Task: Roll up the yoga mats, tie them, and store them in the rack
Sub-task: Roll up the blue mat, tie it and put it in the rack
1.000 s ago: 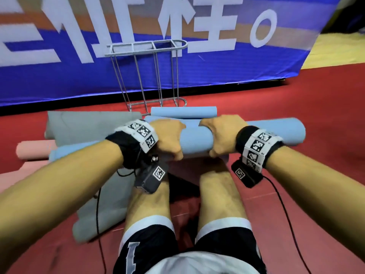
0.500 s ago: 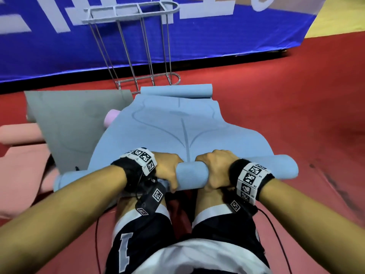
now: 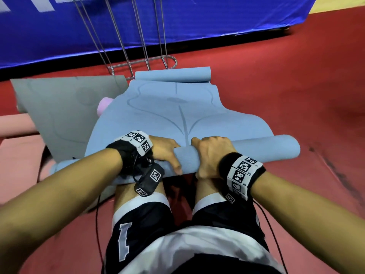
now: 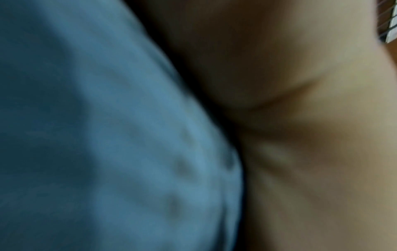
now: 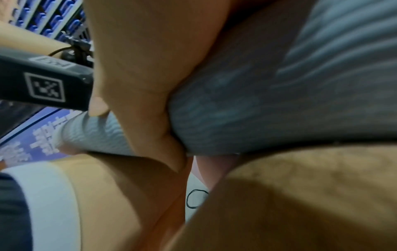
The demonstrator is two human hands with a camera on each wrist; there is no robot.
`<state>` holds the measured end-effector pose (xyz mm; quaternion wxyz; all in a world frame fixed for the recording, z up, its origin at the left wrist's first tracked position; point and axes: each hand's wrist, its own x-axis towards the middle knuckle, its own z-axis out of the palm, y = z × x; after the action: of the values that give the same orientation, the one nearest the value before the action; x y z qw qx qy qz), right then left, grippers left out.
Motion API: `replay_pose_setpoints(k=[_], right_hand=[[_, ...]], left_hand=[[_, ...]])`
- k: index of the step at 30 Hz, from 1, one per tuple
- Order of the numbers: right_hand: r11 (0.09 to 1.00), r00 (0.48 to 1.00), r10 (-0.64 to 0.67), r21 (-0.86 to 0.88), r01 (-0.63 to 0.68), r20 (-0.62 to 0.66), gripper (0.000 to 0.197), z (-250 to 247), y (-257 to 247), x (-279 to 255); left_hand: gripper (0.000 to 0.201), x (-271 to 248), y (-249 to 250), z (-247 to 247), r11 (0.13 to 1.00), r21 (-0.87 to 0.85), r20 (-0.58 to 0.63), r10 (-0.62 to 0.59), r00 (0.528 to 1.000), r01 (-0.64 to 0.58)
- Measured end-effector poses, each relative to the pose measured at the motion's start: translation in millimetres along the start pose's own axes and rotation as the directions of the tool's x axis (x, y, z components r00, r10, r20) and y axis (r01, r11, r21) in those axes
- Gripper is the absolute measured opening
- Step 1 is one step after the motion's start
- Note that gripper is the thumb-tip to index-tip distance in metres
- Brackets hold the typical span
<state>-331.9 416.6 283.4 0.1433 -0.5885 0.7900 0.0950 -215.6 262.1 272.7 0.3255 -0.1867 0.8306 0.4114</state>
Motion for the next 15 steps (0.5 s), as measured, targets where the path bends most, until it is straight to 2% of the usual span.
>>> replay_pose_setpoints(k=[3,5,7,8,11,15], right_hand=[[1.0,0.999,0.005,0.023,-0.005,0.041,0.059,-5.3,3.2,2.1],[0.999,0.997,0.015,0.049,-0.018,0.074,0.06,-9.1,5.7,6.0],[0.998,0.995,0.005,0.065,-0.012,0.102,0.061,-13.8,6.9,12.3],[0.998,0.993,-0.001,0.067,-0.007,0.116,0.06,-14.6,8.1,15.3],[0.997,0.993,-0.007,0.083,-0.003,0.121,0.061,-12.2,10.2,21.0],[0.988,0.996,-0.012,0.155,-0.003,0.093,0.068,-7.1,12.8,23.9]], left_hand=[[0.065,-14.1,6.3,1.7,0.966,0.257,-0.196,0.013,0.98,0.038],[0.071,-21.1,11.2,12.8,0.853,0.5,-0.345,0.039,0.938,0.149],[0.081,-23.3,13.7,32.1,0.76,0.602,-0.444,0.064,0.894,0.244],[0.082,-22.1,15.5,40.8,0.757,0.599,-0.479,0.075,0.875,0.263],[0.074,-17.2,14.5,40.5,0.787,0.566,-0.501,0.093,0.86,0.244],[0.07,-12.2,12.6,15.2,0.828,0.528,-0.394,0.039,0.918,0.191]])
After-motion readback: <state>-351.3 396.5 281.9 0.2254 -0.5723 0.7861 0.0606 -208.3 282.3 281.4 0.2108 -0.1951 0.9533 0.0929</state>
